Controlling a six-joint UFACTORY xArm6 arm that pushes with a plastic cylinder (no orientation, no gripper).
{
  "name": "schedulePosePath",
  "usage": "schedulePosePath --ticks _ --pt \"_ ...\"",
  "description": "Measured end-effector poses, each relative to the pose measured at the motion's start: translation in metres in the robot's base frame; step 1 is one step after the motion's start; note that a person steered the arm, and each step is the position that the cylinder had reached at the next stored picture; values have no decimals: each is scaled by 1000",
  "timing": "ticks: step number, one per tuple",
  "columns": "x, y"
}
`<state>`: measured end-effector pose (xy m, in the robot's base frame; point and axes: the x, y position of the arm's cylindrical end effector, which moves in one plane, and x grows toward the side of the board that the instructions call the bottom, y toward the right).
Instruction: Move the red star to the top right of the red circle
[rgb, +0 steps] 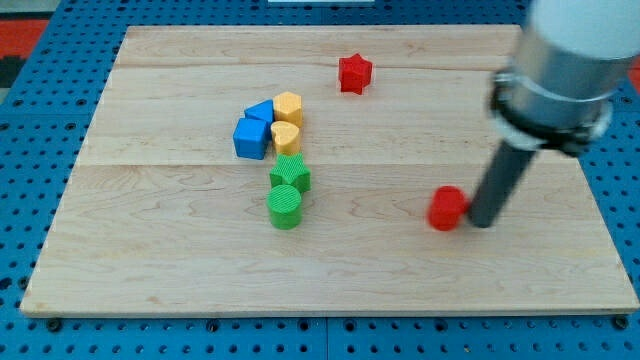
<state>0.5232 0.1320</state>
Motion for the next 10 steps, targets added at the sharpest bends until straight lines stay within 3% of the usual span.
schedulePosePath --ticks 1,2,3,4,5,6,7,8,9,10 --pt "-4 -108" --pt "-2 -33" --pt "-58 4" --pt "-181 4" --pt "-258 -41" --pt "-273 -118" --pt "-220 -125" --pt "-191 -114" --pt "-243 -114" --pt "-228 -34"
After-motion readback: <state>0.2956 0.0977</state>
